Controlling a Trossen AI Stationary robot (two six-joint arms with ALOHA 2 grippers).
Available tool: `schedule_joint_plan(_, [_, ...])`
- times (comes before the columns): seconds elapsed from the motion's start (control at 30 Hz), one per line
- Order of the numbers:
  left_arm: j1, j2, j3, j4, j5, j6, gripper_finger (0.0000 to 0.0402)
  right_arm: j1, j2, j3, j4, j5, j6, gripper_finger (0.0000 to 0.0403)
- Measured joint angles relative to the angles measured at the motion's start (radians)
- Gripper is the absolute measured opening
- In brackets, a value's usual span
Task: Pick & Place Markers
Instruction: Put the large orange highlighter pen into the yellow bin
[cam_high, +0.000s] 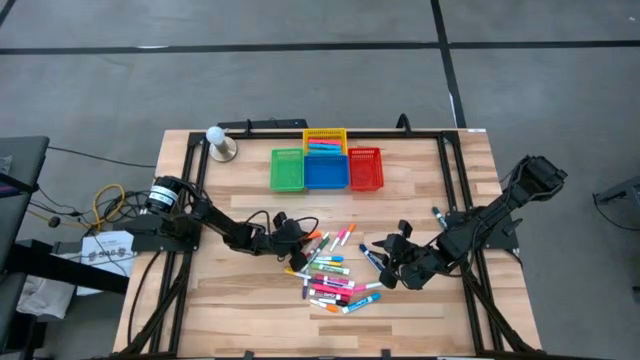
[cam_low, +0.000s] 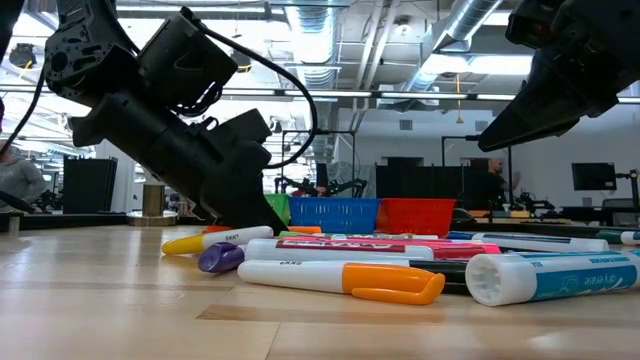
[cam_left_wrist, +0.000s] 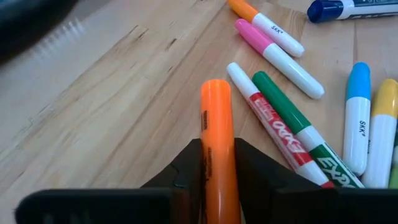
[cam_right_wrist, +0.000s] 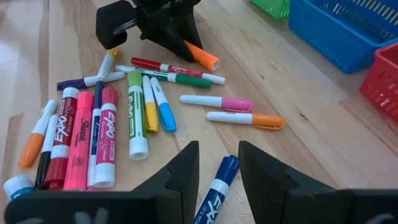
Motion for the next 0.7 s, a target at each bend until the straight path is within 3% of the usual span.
schedule_joint_plan(0.17, [0.000,0.000,0.000,0.003,0.000,0.000,0.0091,0.000,0.000,0.000,0.000,0.000,0.000,0.0102])
schedule_joint_plan(0.7, [0.001,0.001,-0.001,0.039,-0.024,0.000,0.0090,0.000,0.000,0.000,0.000,0.000,0.001,0.0102])
